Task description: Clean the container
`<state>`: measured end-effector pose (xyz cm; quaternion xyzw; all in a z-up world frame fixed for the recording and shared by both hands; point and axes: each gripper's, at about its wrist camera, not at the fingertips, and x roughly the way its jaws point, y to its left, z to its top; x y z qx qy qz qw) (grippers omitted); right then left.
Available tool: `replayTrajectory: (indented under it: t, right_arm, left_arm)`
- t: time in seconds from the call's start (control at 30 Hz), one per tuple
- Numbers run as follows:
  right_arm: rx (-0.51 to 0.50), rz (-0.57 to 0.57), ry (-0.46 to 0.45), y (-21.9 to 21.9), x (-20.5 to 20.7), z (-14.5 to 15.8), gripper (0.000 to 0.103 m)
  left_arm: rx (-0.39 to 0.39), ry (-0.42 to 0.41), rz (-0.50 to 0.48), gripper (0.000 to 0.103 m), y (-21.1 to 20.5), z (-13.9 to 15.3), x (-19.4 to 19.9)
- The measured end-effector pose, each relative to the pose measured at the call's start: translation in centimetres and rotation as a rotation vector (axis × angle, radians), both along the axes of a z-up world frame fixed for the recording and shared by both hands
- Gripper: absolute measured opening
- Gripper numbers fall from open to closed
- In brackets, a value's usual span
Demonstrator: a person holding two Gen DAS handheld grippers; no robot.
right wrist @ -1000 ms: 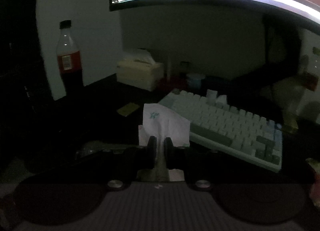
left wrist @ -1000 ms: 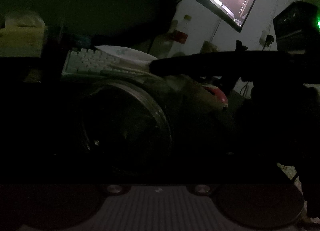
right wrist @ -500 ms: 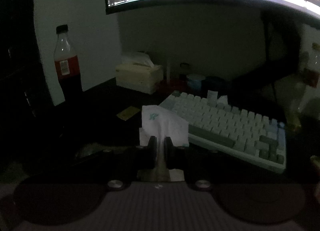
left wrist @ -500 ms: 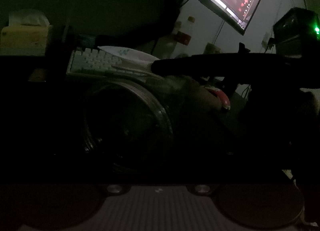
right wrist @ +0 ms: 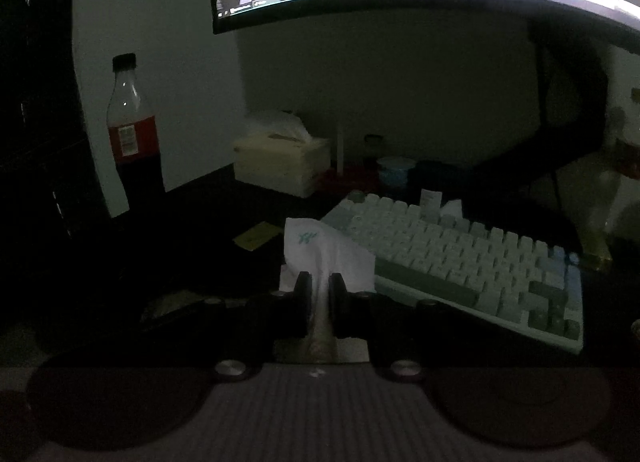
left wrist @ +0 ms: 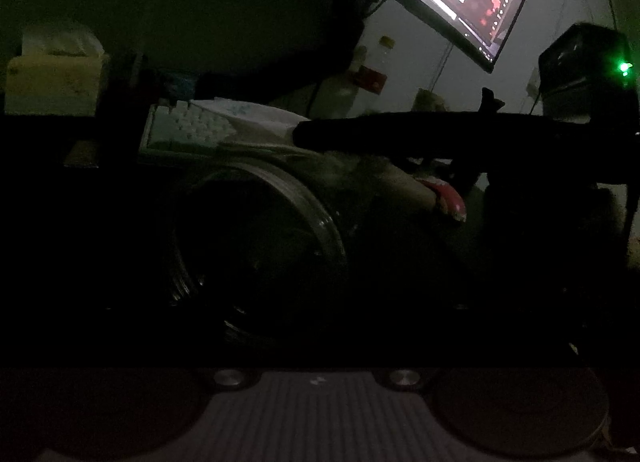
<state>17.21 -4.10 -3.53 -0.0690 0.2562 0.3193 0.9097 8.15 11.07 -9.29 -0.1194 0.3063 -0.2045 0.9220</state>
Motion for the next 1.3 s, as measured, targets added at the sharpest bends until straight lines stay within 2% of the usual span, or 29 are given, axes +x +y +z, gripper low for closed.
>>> replayTrajectory:
  t: [0.13, 0.23, 0.33, 0.43, 0.57, 0.67, 0.83, 0.87, 1.07, 1.17, 1.3]
  right_arm:
    - [-0.019, 0.041, 0.016, 0.1, -0.5, 0.8, 0.012]
    - [0.058, 0.124, 0.104, 0.2, -1.6, 1.3, 0.012]
    - [0.022, 0.182, 0.048, 1.5, -3.9, 1.4, 0.012]
    - [0.023, 0.145, 0.036, 1.7, -3.0, 1.2, 0.011]
    - [0.023, -0.003, 0.025, 0.7, -0.4, 0.6, 0.012]
    - [0.03, -0.049, 0.019, 0.5, -0.2, 0.4, 0.012]
    - [0.1, 0.127, 0.028, 0.6, -2.5, 0.6, 0.013]
    - [0.095, 0.118, 0.018, 0.4, -2.4, 0.5, 0.013]
    - [0.083, -0.089, 0.047, -2.0, 1.1, 0.1, 0.013]
    - [0.062, -0.048, 0.029, -1.5, -0.1, 0.4, 0.013]
    - [0.09, 0.119, 0.038, -0.5, -2.3, 0.5, 0.013]
  left_arm:
    - [-0.007, 0.003, 0.006, 0.092, 0.2, 0.0, 0.0]
    - [0.023, -0.002, 0.038, 0.098, 0.2, 0.0, 0.0]
    - [0.023, -0.003, 0.043, 0.1, 0.3, 0.0, -0.1]
    - [0.026, -0.005, 0.048, 0.1, 0.2, 0.0, -0.1]
    - [0.033, -0.007, 0.049, 0.102, 0.0, 0.0, -0.2]
    - [0.04, -0.007, 0.048, 0.102, -0.2, 0.0, -0.2]
    - [0.033, -0.008, 0.046, 0.102, 0.0, -0.1, -0.4]
    - [0.031, -0.008, 0.046, 0.102, 0.0, -0.1, -0.4]
    - [0.021, -0.005, 0.051, 0.102, 0.0, -0.1, -0.3]
    - [0.026, -0.005, 0.052, 0.103, -0.1, -0.1, -0.3]
    - [0.028, -0.004, 0.054, 0.103, -0.2, -0.2, -0.2]
